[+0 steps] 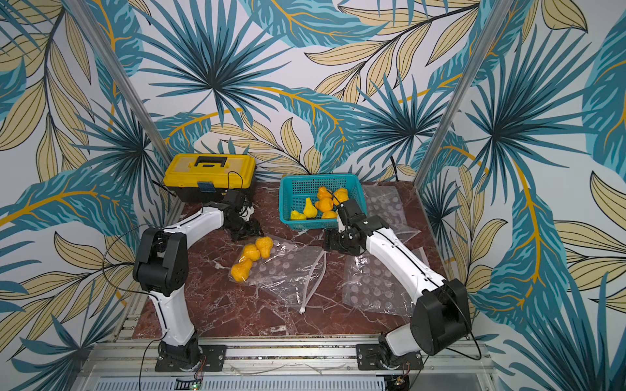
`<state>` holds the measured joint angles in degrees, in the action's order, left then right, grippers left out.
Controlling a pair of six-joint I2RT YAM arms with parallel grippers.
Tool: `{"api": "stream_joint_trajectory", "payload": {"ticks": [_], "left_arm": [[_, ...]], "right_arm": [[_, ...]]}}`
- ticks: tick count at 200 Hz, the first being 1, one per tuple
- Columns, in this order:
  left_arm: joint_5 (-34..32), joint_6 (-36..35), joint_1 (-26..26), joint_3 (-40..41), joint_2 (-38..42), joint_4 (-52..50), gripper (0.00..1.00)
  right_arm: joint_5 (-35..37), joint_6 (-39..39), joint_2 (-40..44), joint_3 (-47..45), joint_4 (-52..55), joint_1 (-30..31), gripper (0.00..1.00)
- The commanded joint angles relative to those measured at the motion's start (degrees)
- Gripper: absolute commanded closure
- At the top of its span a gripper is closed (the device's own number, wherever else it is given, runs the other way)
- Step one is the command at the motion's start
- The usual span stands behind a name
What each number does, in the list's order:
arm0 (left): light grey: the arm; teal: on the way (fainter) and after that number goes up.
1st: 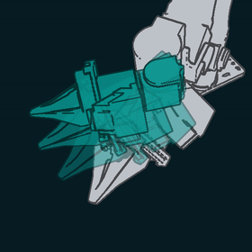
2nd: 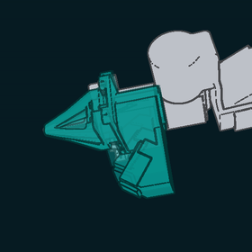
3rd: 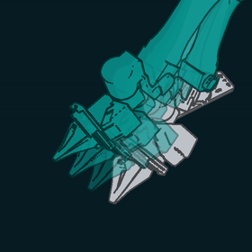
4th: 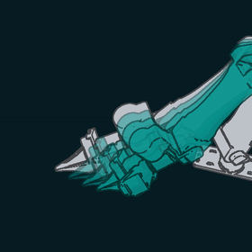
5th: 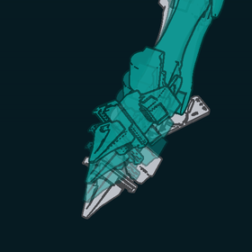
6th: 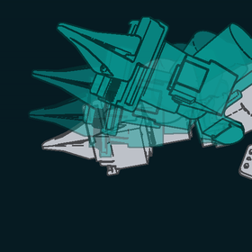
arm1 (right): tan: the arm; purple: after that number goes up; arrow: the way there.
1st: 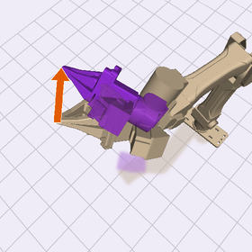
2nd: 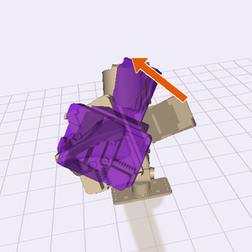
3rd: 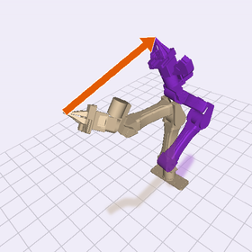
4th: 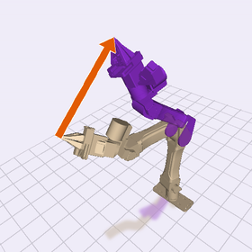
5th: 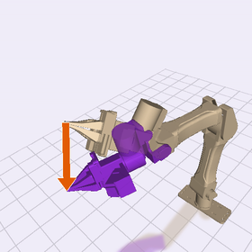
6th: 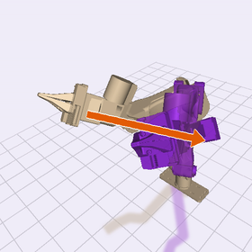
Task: Open the zip-top bag and take out the pear
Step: Adjust the zipper food storage bag at the center of the board.
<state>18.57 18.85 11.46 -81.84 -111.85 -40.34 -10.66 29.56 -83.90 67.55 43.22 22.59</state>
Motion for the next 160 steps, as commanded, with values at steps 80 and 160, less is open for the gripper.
{"api": "stream_joint_trajectory", "payload": {"ticks": [80, 160], "left_arm": [[1.6, -0.3, -0.5, 1.9, 5.0, -0.9, 1.00], [4.1, 2.8, -0.6, 5.8, 22.2, -1.8, 1.00]], "right_arm": [[-11.0, 15.0, -8.8, -10.3, -32.7, 2.0, 0.72], [-9.5, 14.4, -8.6, -13.4, -34.9, 2.0, 0.97]]}}
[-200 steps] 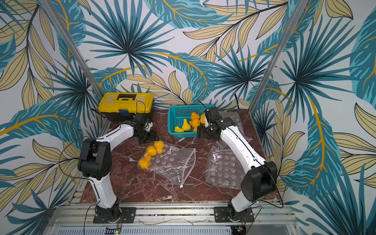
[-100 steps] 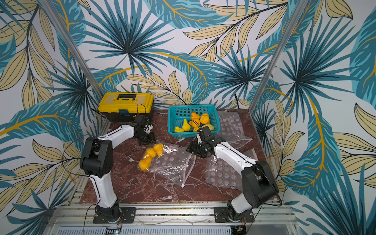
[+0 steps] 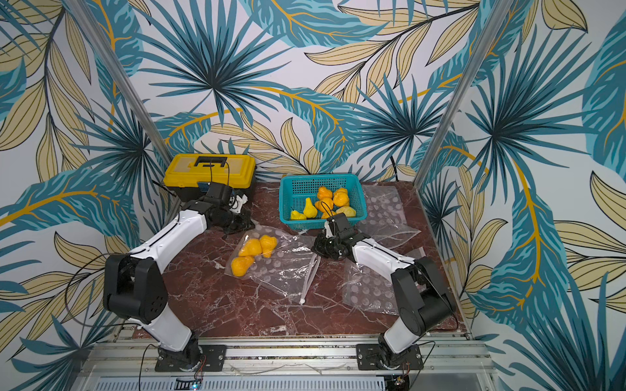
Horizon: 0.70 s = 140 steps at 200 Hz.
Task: Open the zip-top bag and take out the pear
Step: Adjust the zipper food storage bag at the center of the board.
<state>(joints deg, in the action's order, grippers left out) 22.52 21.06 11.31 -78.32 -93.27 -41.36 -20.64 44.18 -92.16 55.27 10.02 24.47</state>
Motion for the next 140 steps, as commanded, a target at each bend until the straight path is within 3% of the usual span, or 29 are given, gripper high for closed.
{"api": "stream_joint_trajectory", "payload": {"ticks": [1, 59, 107, 125, 140], "left_arm": [[0.1, 0.5, -0.5, 2.4, 3.8, -0.7, 1.00], [-4.6, -3.1, -2.5, 4.1, 2.3, -5.0, 1.00], [10.4, -0.4, -5.0, 1.0, 3.7, -4.3, 1.00], [11.5, 0.0, -6.2, 1.1, 4.9, -4.4, 1.00], [6.8, -1.5, -6.8, 1.8, 5.8, -4.3, 1.00]], "right_arm": [[0.4, -0.2, -0.3, -1.1, -1.7, 0.1, 0.97], [3.1, -3.0, 1.3, 0.2, 3.5, 0.1, 0.99], [5.6, -3.4, 0.0, 1.0, 5.9, 0.1, 1.00], [6.4, -3.2, -0.3, 1.2, 6.2, 0.1, 1.00], [7.0, -3.4, -0.1, 1.3, 6.7, 0.1, 1.00]]}}
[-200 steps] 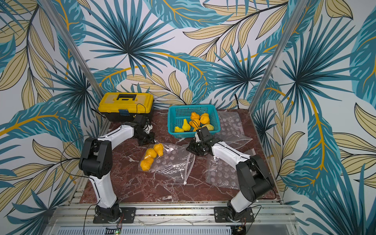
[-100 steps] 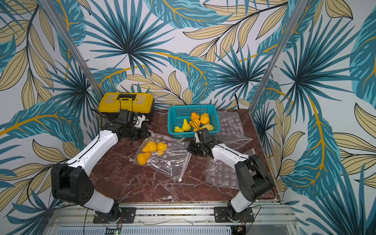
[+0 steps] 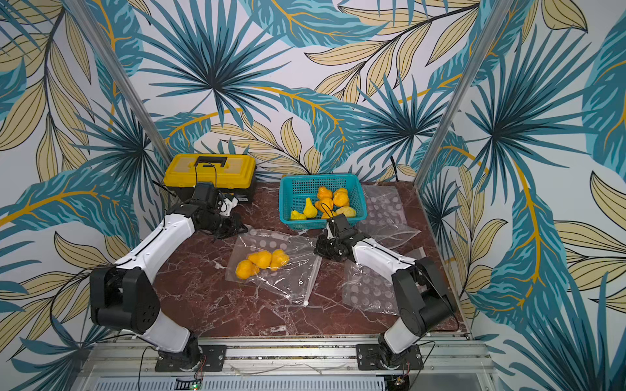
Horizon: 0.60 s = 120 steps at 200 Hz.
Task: Open the zip-top bag and take out the pear
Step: Adjust the zipper food storage bag at the center of the board.
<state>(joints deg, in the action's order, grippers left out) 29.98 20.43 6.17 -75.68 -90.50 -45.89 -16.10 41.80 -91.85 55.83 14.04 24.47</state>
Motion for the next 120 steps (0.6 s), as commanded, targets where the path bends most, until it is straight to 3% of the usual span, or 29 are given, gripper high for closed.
{"api": "stream_joint_trajectory", "payload": {"ticks": [1, 12, 25, 61, 95, 109, 120], "left_arm": [[-0.9, -1.0, -1.7, -0.7, 3.1, 0.2, 1.00], [-7.3, -2.6, -1.7, 0.0, 2.9, 0.2, 1.00], [-10.5, -4.2, -1.9, 0.3, 1.6, 0.1, 1.00], [-12.8, -6.4, -2.0, -2.4, -8.7, -1.0, 1.00], [-13.7, -5.6, -1.7, -3.9, -8.9, -1.0, 0.72], [-14.8, -5.4, -1.7, -4.3, -5.8, -1.1, 0.59], [-15.6, -4.9, -1.7, -4.1, -2.8, -1.7, 0.55]], "right_arm": [[2.5, -1.0, -0.4, 0.8, 2.6, 0.1, 1.00], [2.0, -1.0, -0.2, 1.0, 2.7, 0.1, 1.00], [0.8, -1.0, 0.2, 1.1, 2.7, 0.1, 1.00], [-4.8, -1.1, 2.3, 0.3, -0.8, 0.2, 0.98], [-10.2, -0.6, 3.0, 1.0, -3.0, 0.3, 0.83], [-10.5, -0.7, 4.1, 1.5, -2.3, 0.3, 0.73], [-10.4, -1.0, 4.8, 2.1, -0.2, 0.3, 0.63]]}}
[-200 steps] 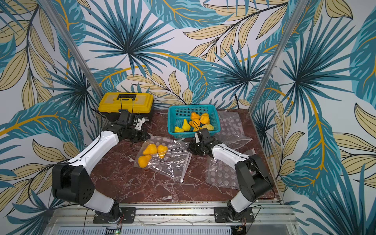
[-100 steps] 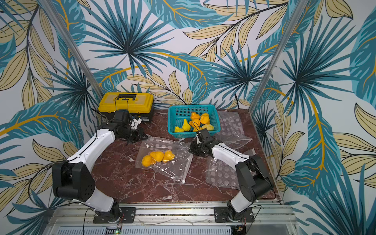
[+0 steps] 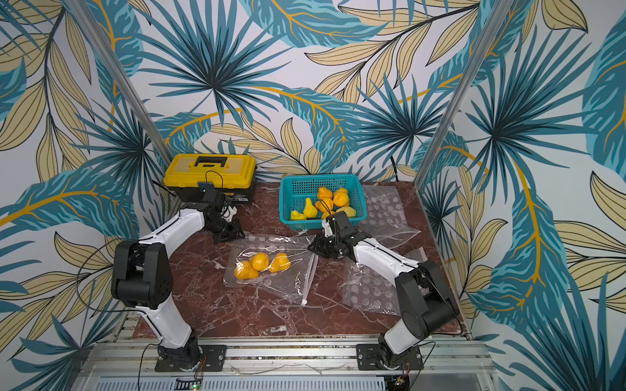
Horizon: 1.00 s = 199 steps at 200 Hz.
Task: Open the zip-top bag and take out the pear
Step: Adjust the zipper food storage bag at the center of the board, then pick up the pear from the zipper food storage bag.
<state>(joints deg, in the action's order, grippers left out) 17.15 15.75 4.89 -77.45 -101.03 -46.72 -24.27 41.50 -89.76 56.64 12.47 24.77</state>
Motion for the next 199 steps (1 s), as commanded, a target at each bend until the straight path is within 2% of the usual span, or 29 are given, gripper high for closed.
{"api": "stream_joint_trajectory", "payload": {"ticks": [1, 18, 39, 69, 98, 112, 131, 146, 172, 199], "left_arm": [[-2.8, -0.2, -0.4, -2.4, 8.0, -0.9, 0.54], [-3.1, 1.0, -0.3, -0.8, 13.1, -2.0, 0.51], [-2.0, 3.1, 0.8, 3.6, 18.7, -1.9, 0.49], [0.8, 6.4, 4.7, 9.7, 22.3, -1.9, 0.50], [-0.4, 8.4, 7.7, 15.9, 21.8, -0.5, 0.55], [-1.2, 8.2, 7.9, 18.2, 21.1, 0.2, 0.58], [-4.5, 8.1, 7.9, 21.1, 21.0, 2.4, 0.60], [-4.9, 7.7, 7.9, 21.7, 19.1, 3.8, 0.62], [-4.2, 7.3, 7.9, 22.0, 14.7, 6.4, 0.65], [-3.5, 6.4, 7.9, 22.6, 11.3, 8.8, 0.68]], "right_arm": [[-2.2, -0.8, 2.7, 1.4, 1.6, 0.0, 0.62], [-0.8, -2.2, 3.9, 2.6, 5.7, 0.0, 0.53], [4.7, -4.2, 5.9, 3.5, 12.1, -0.1, 0.50], [10.3, -6.0, 9.0, 2.2, 16.6, -0.1, 0.46], [15.1, -6.5, 9.6, -0.2, 19.4, -0.1, 0.46], [16.5, -6.6, 9.3, -1.8, 19.1, -0.2, 0.54], [12.8, -6.4, 7.4, -3.6, 15.4, -0.1, 0.70], [7.5, -5.6, 5.4, -4.6, 10.7, 0.1, 0.77], [1.1, -4.0, 3.0, -4.7, 3.6, 2.3, 0.82], [-3.2, -0.7, 0.4, -4.5, -4.7, 4.0, 0.82]]}}
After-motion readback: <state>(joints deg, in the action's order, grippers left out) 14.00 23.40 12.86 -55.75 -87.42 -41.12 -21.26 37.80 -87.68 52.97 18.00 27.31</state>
